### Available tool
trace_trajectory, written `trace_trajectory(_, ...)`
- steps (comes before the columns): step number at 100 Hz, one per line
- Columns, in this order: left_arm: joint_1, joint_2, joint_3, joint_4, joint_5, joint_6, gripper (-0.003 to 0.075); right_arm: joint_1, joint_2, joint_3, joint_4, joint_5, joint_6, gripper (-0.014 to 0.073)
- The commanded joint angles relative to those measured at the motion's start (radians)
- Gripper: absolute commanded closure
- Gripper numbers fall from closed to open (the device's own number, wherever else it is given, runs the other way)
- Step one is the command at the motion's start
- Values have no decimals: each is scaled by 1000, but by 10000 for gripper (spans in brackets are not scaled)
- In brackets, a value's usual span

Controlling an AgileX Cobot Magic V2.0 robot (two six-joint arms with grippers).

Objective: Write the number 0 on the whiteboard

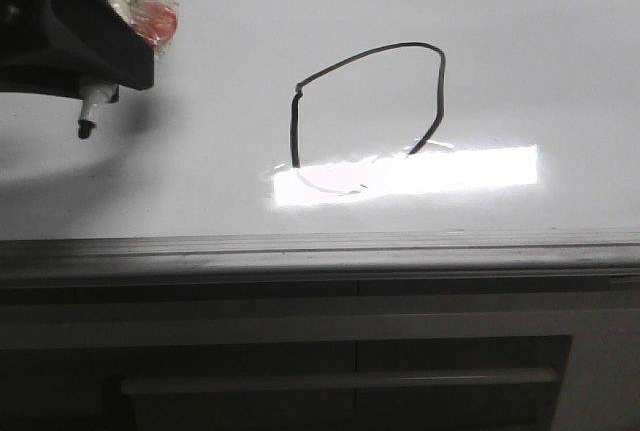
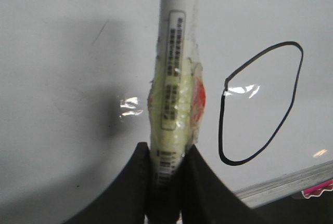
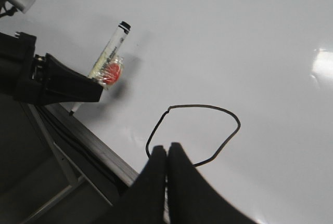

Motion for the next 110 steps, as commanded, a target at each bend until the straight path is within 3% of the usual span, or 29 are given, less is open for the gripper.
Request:
trace_trajectory(1, 22, 9, -34, 14, -64, -7, 740, -7, -3, -25, 21, -81, 4, 652)
trace_trajectory(33, 24, 75, -34, 47, -38, -2, 730, -7, -3, -25, 23, -81, 4, 652)
trace_trajectory(52, 24, 108, -34, 47, -32, -2, 583, -7, -3, -25, 23, -81, 4, 652)
trace_trajectory(72, 24, 121, -34, 57, -30, -2, 547, -7, -3, -25, 23, -81, 4, 652)
trace_trajectory(82, 24, 121, -34, 69, -30, -2, 453, -7, -3, -25, 23, -81, 4, 652)
trace_trajectory(99, 24, 121, -34, 75, -28, -2, 187, -7, -3, -25, 23, -81, 4, 652)
trace_trajectory(110, 24, 93, -34, 96, -12, -2, 143, -7, -3, -25, 23, -85, 4, 652)
